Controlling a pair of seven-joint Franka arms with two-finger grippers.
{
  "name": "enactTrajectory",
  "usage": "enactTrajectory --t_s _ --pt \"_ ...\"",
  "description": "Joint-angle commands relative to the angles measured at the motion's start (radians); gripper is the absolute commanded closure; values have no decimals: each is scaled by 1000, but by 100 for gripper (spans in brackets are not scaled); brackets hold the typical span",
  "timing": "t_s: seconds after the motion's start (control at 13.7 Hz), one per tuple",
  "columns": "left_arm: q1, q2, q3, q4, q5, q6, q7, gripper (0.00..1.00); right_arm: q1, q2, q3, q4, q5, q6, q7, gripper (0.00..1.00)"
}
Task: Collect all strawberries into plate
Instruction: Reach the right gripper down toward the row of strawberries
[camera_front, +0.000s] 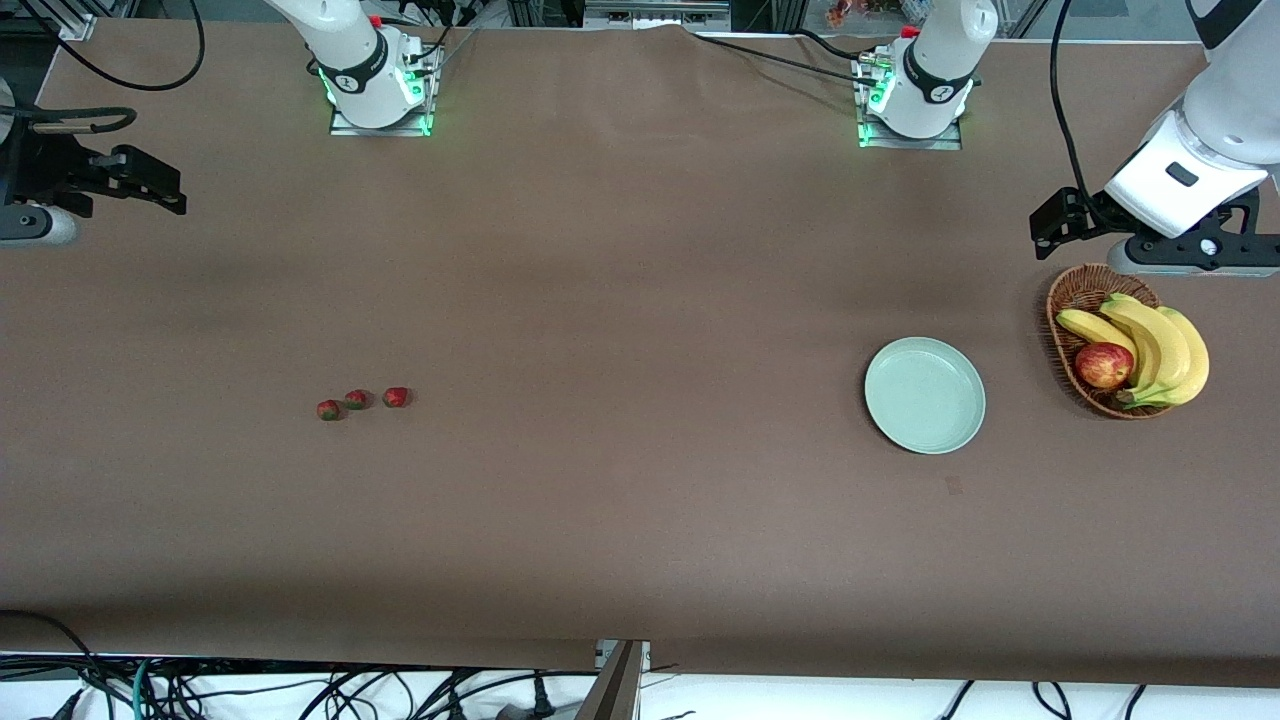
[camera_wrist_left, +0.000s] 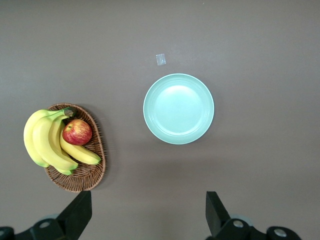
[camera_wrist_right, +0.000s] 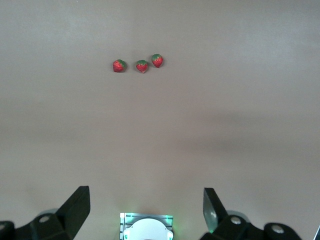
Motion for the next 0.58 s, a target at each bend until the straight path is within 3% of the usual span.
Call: enactTrajectory --t_s 0.0,0.22,0.51 --pt "-2 -5 3 4 -21 -11 -3 0 -11 -7 15 1 -11 -13 13 0" --pt "-2 -5 3 4 -21 -11 -2 0 -11 23 15 -9 -19 33 19 0" --pt "-4 -5 1 4 -21 -11 -3 0 -17 204 8 -7 -20 136 19 0"
